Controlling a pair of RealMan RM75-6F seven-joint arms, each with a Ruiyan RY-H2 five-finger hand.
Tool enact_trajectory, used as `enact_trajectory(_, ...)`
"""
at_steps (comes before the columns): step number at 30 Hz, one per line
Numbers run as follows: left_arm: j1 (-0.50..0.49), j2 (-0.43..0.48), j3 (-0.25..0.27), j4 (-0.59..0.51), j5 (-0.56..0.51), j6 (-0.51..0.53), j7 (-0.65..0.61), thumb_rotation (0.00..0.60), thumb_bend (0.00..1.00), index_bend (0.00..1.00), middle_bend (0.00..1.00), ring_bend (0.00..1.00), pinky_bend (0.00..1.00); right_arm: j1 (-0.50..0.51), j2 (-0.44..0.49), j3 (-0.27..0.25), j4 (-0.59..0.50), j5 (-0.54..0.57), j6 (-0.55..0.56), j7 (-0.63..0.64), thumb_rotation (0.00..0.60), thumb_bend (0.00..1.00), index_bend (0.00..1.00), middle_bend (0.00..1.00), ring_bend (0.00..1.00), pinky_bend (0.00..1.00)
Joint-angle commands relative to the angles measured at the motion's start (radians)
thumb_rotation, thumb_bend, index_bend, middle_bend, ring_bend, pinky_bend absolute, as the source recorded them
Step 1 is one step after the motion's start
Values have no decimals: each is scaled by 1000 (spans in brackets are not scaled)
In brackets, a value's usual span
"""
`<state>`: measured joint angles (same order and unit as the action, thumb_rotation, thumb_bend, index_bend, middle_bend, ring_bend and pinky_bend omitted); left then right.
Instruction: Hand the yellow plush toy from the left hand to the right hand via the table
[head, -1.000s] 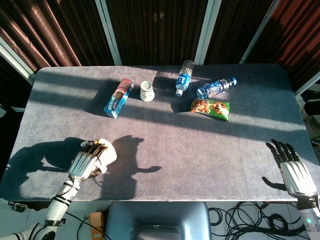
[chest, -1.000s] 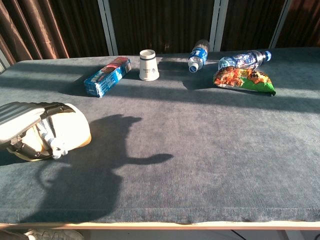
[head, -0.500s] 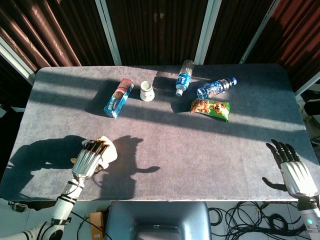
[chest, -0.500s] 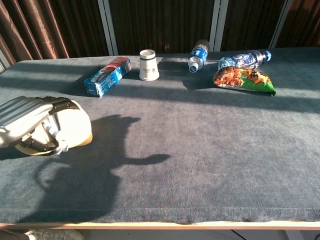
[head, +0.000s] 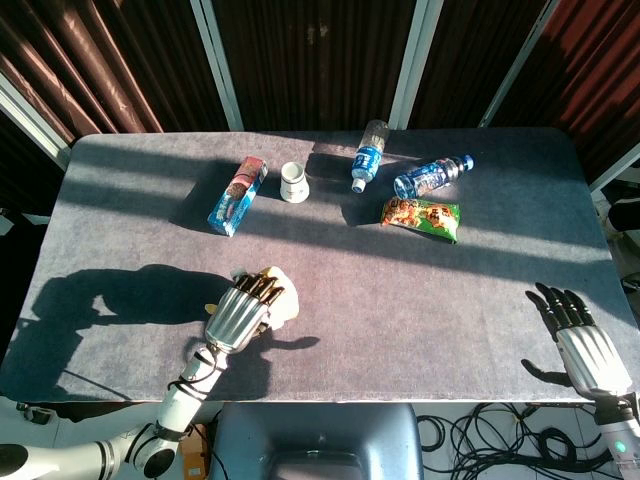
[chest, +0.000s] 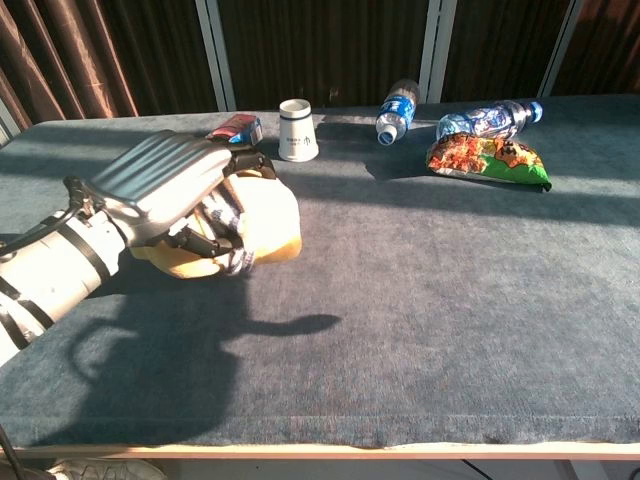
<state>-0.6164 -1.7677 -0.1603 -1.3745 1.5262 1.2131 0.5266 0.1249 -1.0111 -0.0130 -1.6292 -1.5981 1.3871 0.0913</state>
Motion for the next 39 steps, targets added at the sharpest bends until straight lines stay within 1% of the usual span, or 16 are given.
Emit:
enact_trajectory(1,-53,-83,-28,55,28,7,14,600,475,538,619,598,795,-1,4,-2,5,-7,7,14,600,102,0,0,0,0)
enact_trajectory(8,-144,-202,-45,146,44,-46,43,600,476,537,608,592,795,-6,10,-2,16,-16,26,49,600,102,0,0,0,0)
enact_trajectory(12,-171,-247,-35,185,29,-87,67,600,476,531,598,583,795,-5,14,-1,22,-14,26,66,600,102,0,0,0,0)
enact_trajectory(15,-176,-284,-16,229,21,-100,110,600,457,486,549,554,782,-6,19,-3,22,-17,28,72,600,102,0,0,0,0)
enact_trajectory(16,-175,-295,-12,242,20,-99,125,600,441,446,504,530,759,-6,20,-4,21,-18,29,73,600,102,0,0,0,0)
enact_trajectory(19,-170,-325,4,282,17,-92,153,600,390,270,339,420,644,-5,19,-3,24,-16,27,75,600,102,0,0,0,0)
enact_trajectory(20,-167,-331,8,289,14,-92,158,600,370,200,282,372,604,-5,18,-3,24,-16,27,75,600,102,0,0,0,0)
enact_trajectory(22,-157,-342,10,292,1,-88,167,600,331,47,129,250,507,-5,18,-4,24,-17,27,74,600,102,0,0,0,0)
enact_trajectory(23,-151,-343,9,285,-11,-91,171,600,319,14,72,199,472,-5,17,-4,24,-16,26,72,600,102,0,0,0,0)
enact_trajectory(24,-146,-341,8,274,-22,-95,174,600,312,0,25,141,430,-4,16,-3,24,-15,25,71,600,102,0,0,0,0)
enact_trajectory(25,-141,-336,6,259,-33,-100,176,600,306,0,2,88,390,-3,16,-4,24,-15,24,69,600,102,0,0,0,0)
enact_trajectory(27,-138,-324,-8,210,-60,-116,161,600,292,0,0,20,322,-2,15,-3,22,-13,20,65,600,102,0,0,0,0)
enact_trajectory(28,-133,-311,-8,197,-70,-120,160,600,286,0,0,6,298,-2,14,-3,22,-12,20,63,600,102,0,0,0,0)
enact_trajectory(32,-111,-240,-8,101,-107,-133,178,600,264,0,0,0,227,-2,10,-5,20,-11,16,49,600,102,0,0,0,0)
enact_trajectory(35,-92,-158,-6,-2,-136,-137,204,600,257,0,0,0,206,-1,7,-6,18,-10,14,36,600,102,0,0,0,0)
enact_trajectory(39,-54,-12,3,-170,-183,-129,251,600,253,0,0,0,203,0,2,-7,14,-7,6,18,600,102,0,0,0,0)
